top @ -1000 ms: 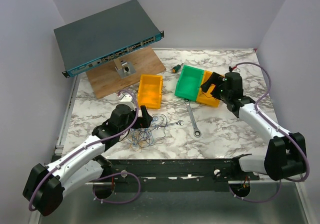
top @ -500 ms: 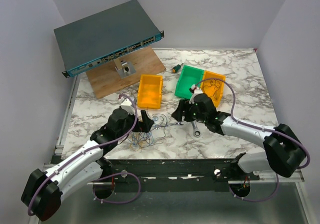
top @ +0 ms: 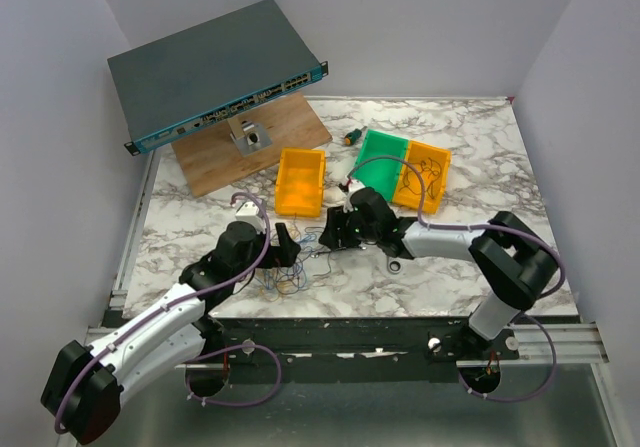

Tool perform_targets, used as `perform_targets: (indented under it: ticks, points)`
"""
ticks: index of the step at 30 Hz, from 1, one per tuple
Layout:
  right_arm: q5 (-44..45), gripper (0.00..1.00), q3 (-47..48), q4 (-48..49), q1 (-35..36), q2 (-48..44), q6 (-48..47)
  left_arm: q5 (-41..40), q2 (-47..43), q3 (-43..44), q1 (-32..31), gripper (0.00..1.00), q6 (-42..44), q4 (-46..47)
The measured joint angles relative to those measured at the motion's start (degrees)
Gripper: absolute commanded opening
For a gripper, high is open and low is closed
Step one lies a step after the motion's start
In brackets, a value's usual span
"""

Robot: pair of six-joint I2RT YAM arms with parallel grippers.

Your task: Untangle the cables

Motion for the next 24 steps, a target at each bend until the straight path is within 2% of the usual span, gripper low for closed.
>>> perform_targets:
  ticks: [3,6,7,13,19,24]
  points:
    - [1.2,0.31,3.5,0.0,0.3,3.7,-0.2,-4.0,0.0,0.5,0.0,0.92,-1.6,-3.5]
    - [3.1,0.05,7.7,-0.9,0.7,7.6,-0.5,-6.5,0.3,1.0,0.1,0.91,-2.8,-5.4]
    - [3.8,0.01,8.4,-1.0,0.8,8.2,-0.5,-7.1,0.5,1.1,0.3,0.91,-3.2,-5.9]
    - [7.5,0.01,7.8,-3.0,1.1,5.9,0.4,-9.5,1.6,1.7,1.2,0.87,-5.2,-8.3]
    - [12.2,0.01,7.5,-8.0,1.1,-7.9,0.4,-9.6,1.6,1.7,1.9,0.84,-5.5,-8.6]
    - [15.0,0.01,12.6,-11.7,1.1,-18.6,-0.4,-9.6,2.7,4.0,1.9,0.84,-3.0,-9.2]
